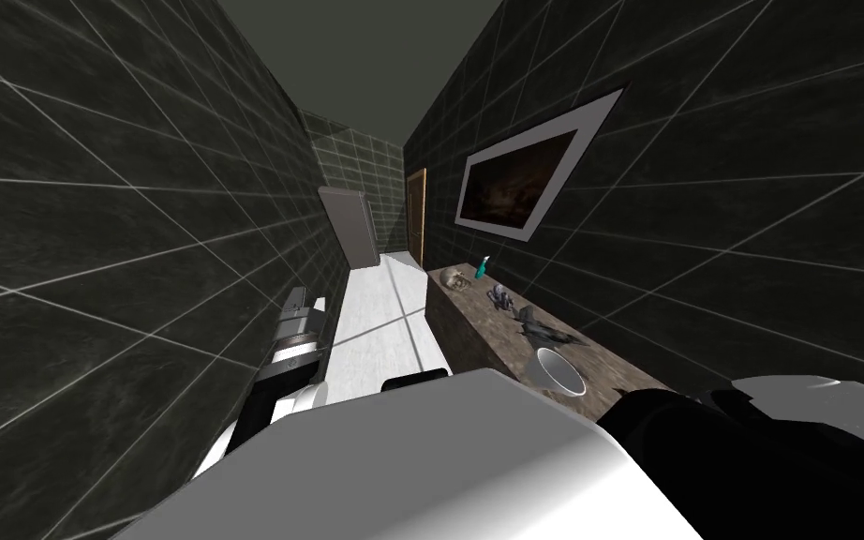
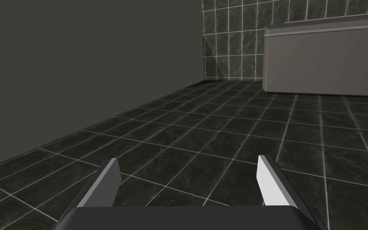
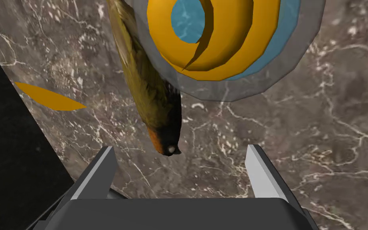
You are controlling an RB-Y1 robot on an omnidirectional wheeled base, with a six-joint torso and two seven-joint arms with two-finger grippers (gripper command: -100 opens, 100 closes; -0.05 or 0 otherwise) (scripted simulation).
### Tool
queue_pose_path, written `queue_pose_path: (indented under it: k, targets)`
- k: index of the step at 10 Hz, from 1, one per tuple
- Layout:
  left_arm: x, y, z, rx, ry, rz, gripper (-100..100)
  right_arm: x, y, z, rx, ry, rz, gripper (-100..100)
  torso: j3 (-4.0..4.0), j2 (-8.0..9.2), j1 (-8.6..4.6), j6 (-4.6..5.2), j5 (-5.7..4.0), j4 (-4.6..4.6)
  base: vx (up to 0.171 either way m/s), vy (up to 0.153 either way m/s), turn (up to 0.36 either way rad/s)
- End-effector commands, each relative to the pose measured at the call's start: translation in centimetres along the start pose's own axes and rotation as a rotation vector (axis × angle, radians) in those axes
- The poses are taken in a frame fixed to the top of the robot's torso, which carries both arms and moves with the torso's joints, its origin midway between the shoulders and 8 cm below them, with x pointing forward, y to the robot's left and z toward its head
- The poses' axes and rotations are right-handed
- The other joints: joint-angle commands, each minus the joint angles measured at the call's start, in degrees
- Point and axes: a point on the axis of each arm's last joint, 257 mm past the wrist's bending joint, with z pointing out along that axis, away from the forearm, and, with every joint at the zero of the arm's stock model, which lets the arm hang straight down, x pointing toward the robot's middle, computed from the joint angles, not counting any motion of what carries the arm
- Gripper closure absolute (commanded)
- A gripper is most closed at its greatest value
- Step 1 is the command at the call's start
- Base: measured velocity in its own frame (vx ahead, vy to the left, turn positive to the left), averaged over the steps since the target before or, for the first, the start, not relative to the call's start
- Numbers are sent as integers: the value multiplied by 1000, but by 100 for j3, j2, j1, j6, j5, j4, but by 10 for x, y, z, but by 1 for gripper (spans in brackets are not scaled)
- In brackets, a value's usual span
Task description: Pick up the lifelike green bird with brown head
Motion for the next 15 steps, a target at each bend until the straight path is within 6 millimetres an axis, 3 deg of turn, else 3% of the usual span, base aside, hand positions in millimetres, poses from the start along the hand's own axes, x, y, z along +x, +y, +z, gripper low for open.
queue_pose_path:
  k: [1, 3, 5, 6, 7, 11, 15]
  targets:
    - [0, 0, 0, 0, 0, 0, 0, 3, 2, 1, -7, 11, -9, -100, 0, 0, 0, 0, 0, 0, -35, -144, 60]
    - [0, 0, 0, 0, 0, 0, 0, 18, 27, 7, -67, 41, -38, -100, -14, -25, 25, -2, 6, -6, -41, -167, 190]
    - [0, 0, 0, 0, 0, 0, 0, 16, 29, 9, -69, 40, -36, -100, -13, -23, 33, 4, 6, -5, -34, -91, 38]
    - [0, 0, 0, 0, 0, 0, 0, 17, 29, 10, -70, 40, -38, 0, -18, -31, 61, 4, 12, -7, -4, -11, 1]
    - [0, 0, 0, 0, 0, 0, 0, 7, 34, 12, -72, 36, -68, -100, -22, -38, 79, 3, 17, -8, 37, -35, -242]
    - [0, 0, 0, 0, 0, 0, 0, -22, 48, 16, -74, 18, -159, -100, -36, -61, 107, 4, 26, -14, 65, 27, -203]
    - [0, 0, 0, 0, 0, 0, 0, -22, 48, 16, -74, 18, -159, -100, -28, -49, 94, 4, 22, -11, 10, 10, -33]
